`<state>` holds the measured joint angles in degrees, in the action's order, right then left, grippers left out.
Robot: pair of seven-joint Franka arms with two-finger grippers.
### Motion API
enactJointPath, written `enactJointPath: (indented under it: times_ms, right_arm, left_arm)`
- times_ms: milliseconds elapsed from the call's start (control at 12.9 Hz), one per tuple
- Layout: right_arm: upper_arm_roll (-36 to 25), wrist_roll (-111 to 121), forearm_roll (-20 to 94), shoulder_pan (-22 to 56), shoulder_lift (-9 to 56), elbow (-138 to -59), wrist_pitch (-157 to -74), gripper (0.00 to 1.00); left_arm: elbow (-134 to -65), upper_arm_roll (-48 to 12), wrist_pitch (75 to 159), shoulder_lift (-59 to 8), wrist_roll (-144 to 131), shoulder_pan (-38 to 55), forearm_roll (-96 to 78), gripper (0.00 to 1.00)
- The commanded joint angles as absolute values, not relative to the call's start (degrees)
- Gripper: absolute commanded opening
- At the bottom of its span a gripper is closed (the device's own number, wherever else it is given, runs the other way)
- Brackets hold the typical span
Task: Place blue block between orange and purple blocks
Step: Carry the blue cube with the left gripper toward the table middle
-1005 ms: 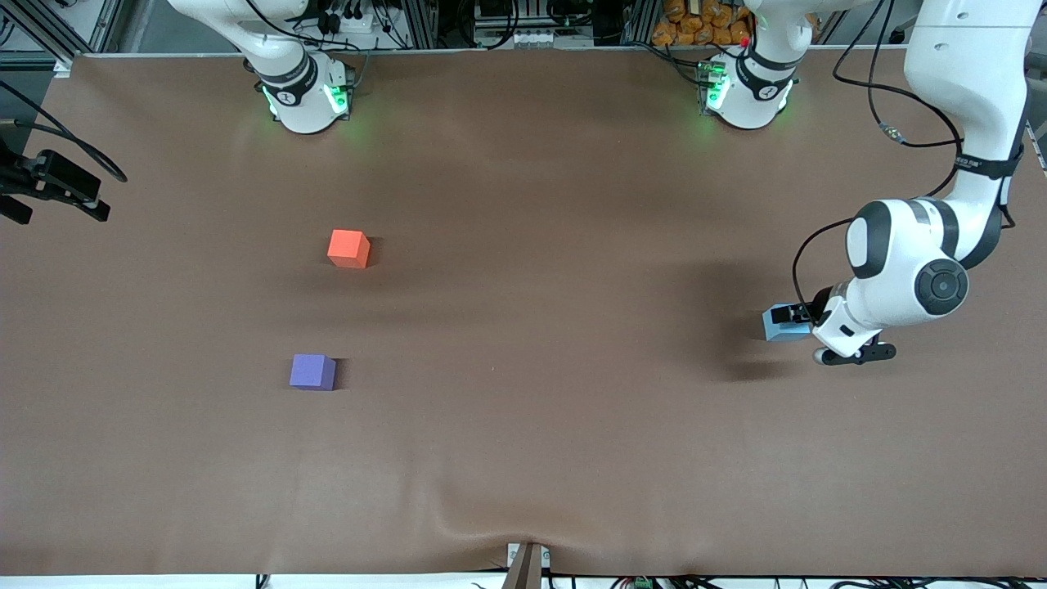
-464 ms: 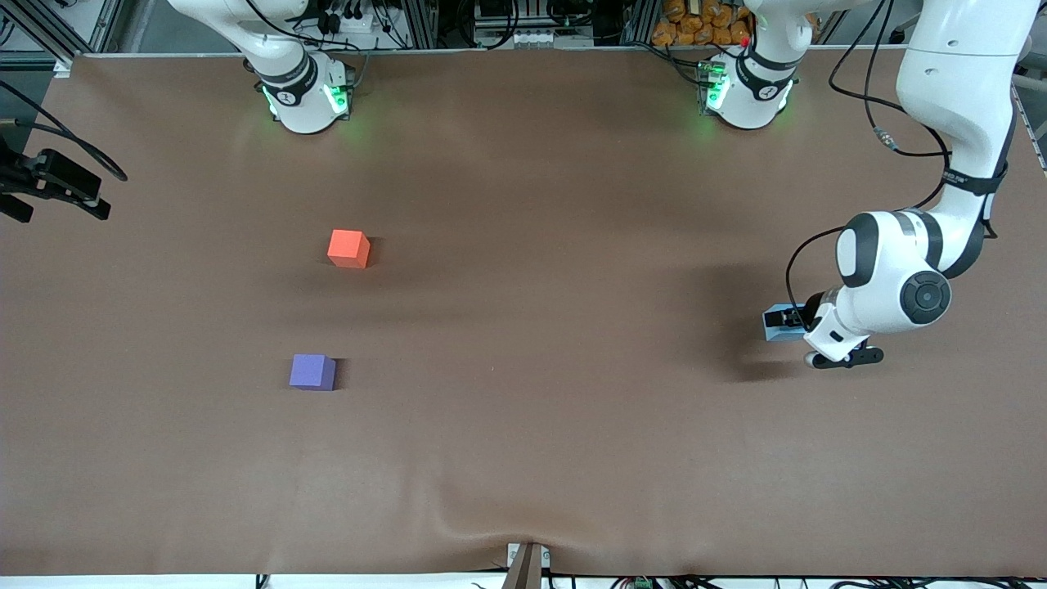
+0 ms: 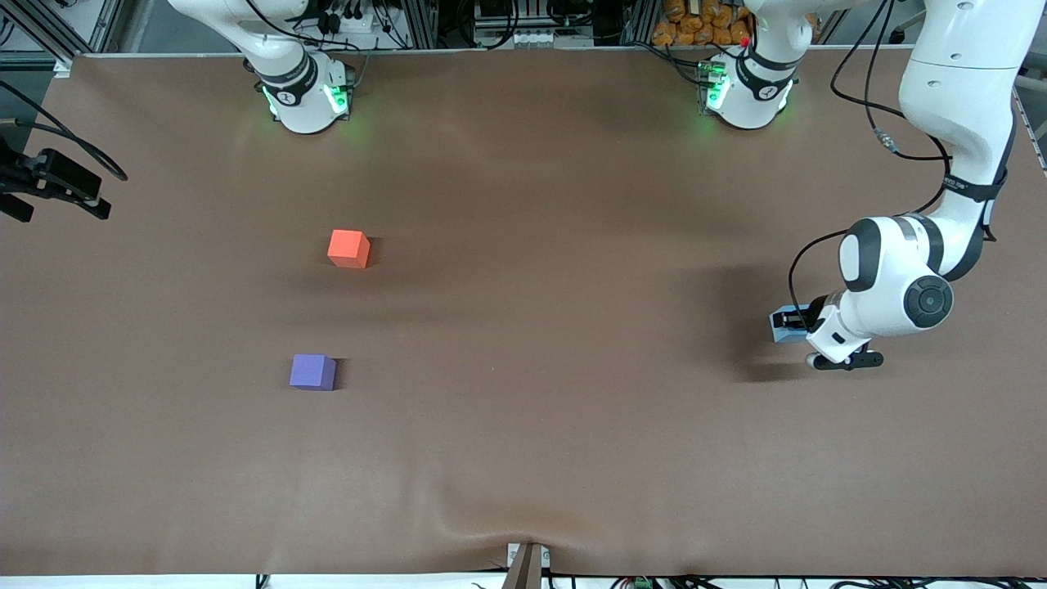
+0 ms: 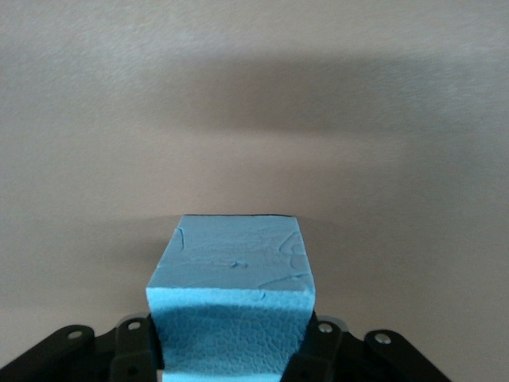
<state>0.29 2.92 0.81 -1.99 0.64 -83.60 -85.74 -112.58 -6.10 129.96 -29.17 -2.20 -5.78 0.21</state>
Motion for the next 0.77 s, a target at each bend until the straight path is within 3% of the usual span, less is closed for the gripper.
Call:
enactJointPath:
  times_ms: [0,232,309,696]
  right_arm:
    - [1.05,4.22,1.05,-2.99,0.70,-83.23,-85.17,1.00]
    - [1.05,4.22,1.14,-3.16,0.70,-83.23,-85.17,1.00]
    - [1.05,4.39,1.14,-3.25,0.70,-83.23,-85.25,1.00]
    - [1.05,4.31,1.23,-3.08,1.40,-83.23,-85.69,1.00]
  left_arm:
    - [-111.72,-13.50,122.21,-25.07,-3.85,-5.89,-0.44,0.00]
    - [-105.85,-26.50,117.78,-24.69,-18.05,-4.41,-0.27,0.00]
    - [-103.38,-28.02,117.60,-26.18,-23.06,-0.74,0.00,0.00]
    - [-82.92,-25.93,117.60,-39.44,-49.52,21.68,0.00,0.00]
